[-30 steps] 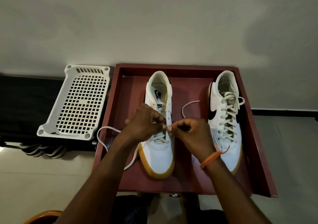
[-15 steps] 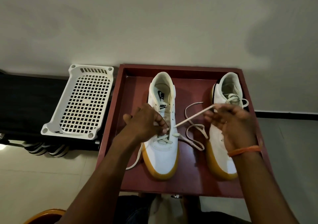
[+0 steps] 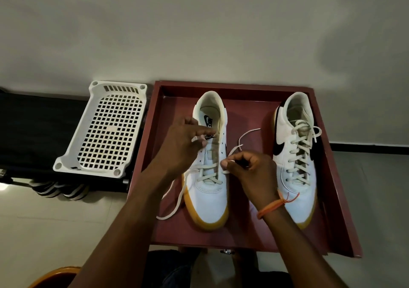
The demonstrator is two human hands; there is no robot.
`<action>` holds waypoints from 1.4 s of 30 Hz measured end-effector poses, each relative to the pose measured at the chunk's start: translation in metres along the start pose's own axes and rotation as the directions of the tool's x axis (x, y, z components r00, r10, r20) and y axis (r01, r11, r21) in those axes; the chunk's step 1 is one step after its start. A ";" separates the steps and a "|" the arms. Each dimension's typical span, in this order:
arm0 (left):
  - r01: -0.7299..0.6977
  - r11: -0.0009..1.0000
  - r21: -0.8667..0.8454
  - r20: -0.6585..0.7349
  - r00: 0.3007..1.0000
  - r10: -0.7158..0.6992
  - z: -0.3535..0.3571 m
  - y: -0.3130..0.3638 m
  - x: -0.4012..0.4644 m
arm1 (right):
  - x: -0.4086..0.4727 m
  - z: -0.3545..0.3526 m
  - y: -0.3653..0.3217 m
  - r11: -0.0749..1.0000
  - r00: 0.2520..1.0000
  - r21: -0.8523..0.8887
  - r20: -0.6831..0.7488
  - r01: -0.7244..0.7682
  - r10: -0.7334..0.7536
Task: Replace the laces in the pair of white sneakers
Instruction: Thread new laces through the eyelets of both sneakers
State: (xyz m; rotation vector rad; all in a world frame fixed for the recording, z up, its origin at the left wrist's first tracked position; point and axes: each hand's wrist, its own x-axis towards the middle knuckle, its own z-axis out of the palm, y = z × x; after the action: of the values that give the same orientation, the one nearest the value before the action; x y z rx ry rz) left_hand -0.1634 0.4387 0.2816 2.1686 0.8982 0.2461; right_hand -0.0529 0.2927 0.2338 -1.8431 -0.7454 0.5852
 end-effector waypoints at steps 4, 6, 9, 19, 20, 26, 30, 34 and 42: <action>0.015 0.998 0.066 0.021 1.000 -0.017 -0.001 -0.001 -0.001 | 0.009 -0.017 0.000 1.000 0.993 -0.023 -0.114 0.021 -0.023; 0.012 0.999 0.047 0.015 1.000 -0.012 -0.004 -0.003 -0.001 | 0.016 -0.037 0.001 1.000 0.959 -0.012 -0.282 0.000 -0.003; 0.011 1.000 0.012 0.012 1.000 -0.011 -0.005 -0.003 -0.002 | 0.021 -0.052 0.005 0.997 0.916 0.067 -0.398 -0.034 0.058; -0.001 0.999 0.036 0.005 1.000 0.000 -0.004 -0.003 -0.002 | 0.004 -0.005 0.005 0.982 0.998 -0.176 0.021 0.066 -0.063; -0.006 0.999 0.042 0.005 1.000 0.006 -0.003 -0.004 -0.002 | 0.004 -0.006 0.006 0.985 0.997 -0.153 0.021 0.074 -0.072; -0.005 0.998 0.061 -0.014 1.000 0.005 -0.002 -0.007 0.000 | 0.018 -0.038 0.007 0.986 0.979 -0.156 -0.184 0.065 -0.093; 0.006 1.000 0.028 -0.007 1.000 -0.006 -0.002 -0.008 0.000 | 0.026 -0.066 0.012 0.979 0.935 0.195 -0.334 -0.056 0.120; 0.011 1.000 0.000 0.002 1.000 -0.011 -0.002 -0.009 0.001 | 0.018 -0.026 0.011 0.992 0.980 0.122 -0.191 -0.031 0.054; -0.002 1.000 -0.031 0.019 1.000 0.002 -0.005 -0.013 0.002 | 0.010 -0.006 0.018 0.975 0.987 -0.156 -0.014 0.156 -0.160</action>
State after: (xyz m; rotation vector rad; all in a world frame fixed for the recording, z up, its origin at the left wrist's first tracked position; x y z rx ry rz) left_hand -0.1708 0.4493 0.2751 2.1399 0.8764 0.2388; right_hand -0.0378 0.2907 0.2190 -1.9081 -0.9320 0.4089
